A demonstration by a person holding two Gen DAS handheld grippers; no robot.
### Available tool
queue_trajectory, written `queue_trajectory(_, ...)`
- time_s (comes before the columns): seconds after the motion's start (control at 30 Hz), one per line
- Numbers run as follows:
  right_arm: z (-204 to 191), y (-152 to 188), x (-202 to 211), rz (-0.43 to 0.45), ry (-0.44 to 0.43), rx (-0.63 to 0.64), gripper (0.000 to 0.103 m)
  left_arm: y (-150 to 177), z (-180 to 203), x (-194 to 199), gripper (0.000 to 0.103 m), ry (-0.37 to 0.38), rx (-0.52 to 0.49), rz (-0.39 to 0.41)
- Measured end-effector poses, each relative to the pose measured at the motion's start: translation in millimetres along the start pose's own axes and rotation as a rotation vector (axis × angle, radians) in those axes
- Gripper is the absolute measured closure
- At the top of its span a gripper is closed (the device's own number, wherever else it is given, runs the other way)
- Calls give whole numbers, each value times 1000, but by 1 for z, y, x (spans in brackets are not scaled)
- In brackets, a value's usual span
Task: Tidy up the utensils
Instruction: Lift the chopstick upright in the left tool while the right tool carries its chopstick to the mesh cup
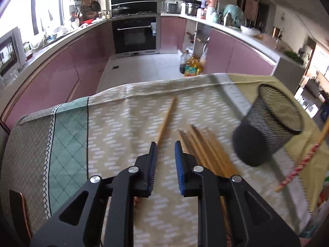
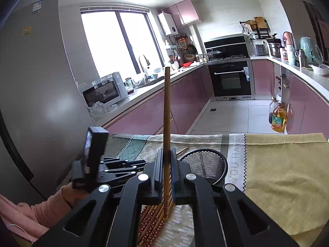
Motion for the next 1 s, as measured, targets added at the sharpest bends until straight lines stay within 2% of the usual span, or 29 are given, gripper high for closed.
queue_trajectory(0.1, 3, 2, -1, -10, 3, -9, 97, -2, -1, -19, 73, -30, -40, -19)
queue_trajectory(0.37, 7, 9, -7, -36, 7, -22, 97, -10, 9, -60, 72, -70, -132, -89)
queue_trajectory(0.43, 9, 9, -8, -40, 7, -29, 97, -11, 10, -65, 75, -64, -142, -91)
queue_trajectory(0.57, 12, 11, -10, -49, 8, -37, 97, -17, 13, -69, 94, -31, -142, -106)
queue_trajectory(0.63, 11, 10, -10, -48, 9, -32, 97, -19, 18, -71, 95, -50, -154, -104)
queue_trajectory(0.83, 5, -1, 0, -19, 19, 1, 97, -23, 18, -44, 96, 33, -73, -64)
queue_trajectory(0.9, 5, -5, 3, -4, 23, 10, 97, -29, 12, -19, 96, 89, -31, -22)
queue_trajectory(1.0, 5, -14, 10, 19, 19, 17, 97, -38, 6, 15, 96, 135, -2, 46)
Point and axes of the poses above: each gripper's, at about its wrist camera, not at the fingertips, and x roughly against the way its jaws point, z to its right, y to its underside, the point moved 2 cm from there along -x, roughly the way its jaws point, and after that the axes turned 1 degree about x, right-handed, at the moved point
